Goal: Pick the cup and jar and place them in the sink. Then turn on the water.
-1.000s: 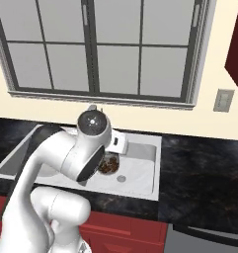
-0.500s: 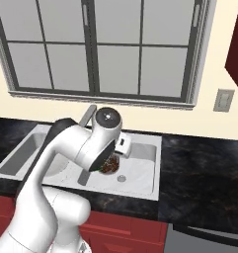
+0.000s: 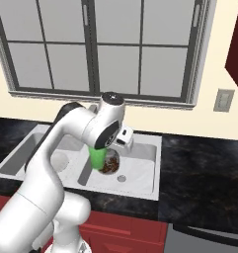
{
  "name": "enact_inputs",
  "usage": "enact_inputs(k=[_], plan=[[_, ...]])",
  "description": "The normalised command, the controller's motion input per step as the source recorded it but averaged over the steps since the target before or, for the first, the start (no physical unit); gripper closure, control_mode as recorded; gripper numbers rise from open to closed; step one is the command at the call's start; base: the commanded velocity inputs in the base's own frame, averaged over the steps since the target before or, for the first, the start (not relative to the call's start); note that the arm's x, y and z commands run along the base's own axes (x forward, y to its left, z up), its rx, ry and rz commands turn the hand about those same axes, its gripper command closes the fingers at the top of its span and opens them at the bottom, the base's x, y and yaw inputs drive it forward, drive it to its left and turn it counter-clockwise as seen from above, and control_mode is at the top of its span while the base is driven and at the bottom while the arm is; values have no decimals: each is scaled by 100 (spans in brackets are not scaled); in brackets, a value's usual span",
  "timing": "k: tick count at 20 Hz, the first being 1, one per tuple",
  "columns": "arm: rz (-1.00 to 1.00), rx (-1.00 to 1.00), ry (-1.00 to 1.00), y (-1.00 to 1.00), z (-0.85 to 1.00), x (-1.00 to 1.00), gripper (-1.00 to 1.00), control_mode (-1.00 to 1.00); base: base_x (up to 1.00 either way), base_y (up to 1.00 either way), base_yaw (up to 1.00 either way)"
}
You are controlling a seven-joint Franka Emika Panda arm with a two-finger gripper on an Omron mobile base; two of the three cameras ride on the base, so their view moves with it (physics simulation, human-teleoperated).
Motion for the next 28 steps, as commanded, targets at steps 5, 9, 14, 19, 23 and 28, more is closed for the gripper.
enact_inputs(k=[5,9,14,19,23,28], plan=[[0,0,4,0,-37,5,100,-100,0,0,0],[0,0,-18,0,-31,1,100,-100,0,0,0],[0,3,-33,0,-37,0,100,-100,0,0,0],[0,1,-27,0,-39,6,100,-100,0,0,0],[0,0,-2,0,-9,38,100,-100,0,0,0],[0,0,4,0,-12,37,100,-100,0,0,0]])
